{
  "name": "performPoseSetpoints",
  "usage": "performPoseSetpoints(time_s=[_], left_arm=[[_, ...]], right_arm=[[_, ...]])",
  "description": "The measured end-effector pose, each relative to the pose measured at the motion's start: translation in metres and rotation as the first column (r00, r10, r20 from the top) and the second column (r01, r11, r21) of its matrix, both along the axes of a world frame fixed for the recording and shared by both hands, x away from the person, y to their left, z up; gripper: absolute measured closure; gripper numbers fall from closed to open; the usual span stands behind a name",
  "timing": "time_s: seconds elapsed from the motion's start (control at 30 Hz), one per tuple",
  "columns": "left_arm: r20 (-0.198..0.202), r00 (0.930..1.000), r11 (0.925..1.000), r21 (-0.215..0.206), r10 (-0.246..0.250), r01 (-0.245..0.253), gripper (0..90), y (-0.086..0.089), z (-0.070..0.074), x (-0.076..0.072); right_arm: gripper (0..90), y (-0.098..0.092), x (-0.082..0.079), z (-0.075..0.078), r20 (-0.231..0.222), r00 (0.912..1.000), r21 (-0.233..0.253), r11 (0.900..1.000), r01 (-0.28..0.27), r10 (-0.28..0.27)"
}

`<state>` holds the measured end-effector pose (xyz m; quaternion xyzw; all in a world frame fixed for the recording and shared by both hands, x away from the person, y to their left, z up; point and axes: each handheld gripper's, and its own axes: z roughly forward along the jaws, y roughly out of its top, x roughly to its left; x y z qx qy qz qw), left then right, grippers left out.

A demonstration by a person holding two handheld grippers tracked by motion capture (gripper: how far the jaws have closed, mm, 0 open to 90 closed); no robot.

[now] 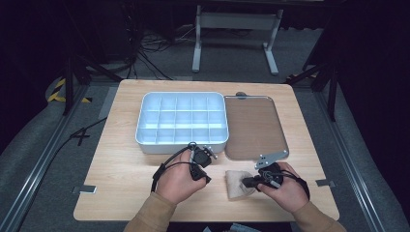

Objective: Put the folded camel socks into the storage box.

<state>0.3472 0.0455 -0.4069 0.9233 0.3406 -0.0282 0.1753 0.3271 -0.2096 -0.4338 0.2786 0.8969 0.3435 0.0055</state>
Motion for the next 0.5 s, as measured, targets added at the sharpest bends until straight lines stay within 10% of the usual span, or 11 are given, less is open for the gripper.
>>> performPoseSetpoints(time_s=[0.2, 0.5], left_arm=[[0.005, 1.0, 1.0, 0.001, 0.0, 0.0, 71.9, 0.003, -0.003, 0.0], [0.0, 1.0, 0.9999, 0.008, 0.008, -0.008, 71.4, 0.004, -0.004, -0.001]], right_arm=[[87.3, 0.011, 0.002, -0.001, 0.036, 0.9994, 0.033, 0.999, 0.003, -0.004], [86.9, 0.019, 0.007, -0.02, 0.012, 0.9999, -0.072, 0.997, -0.006, 0.007]])
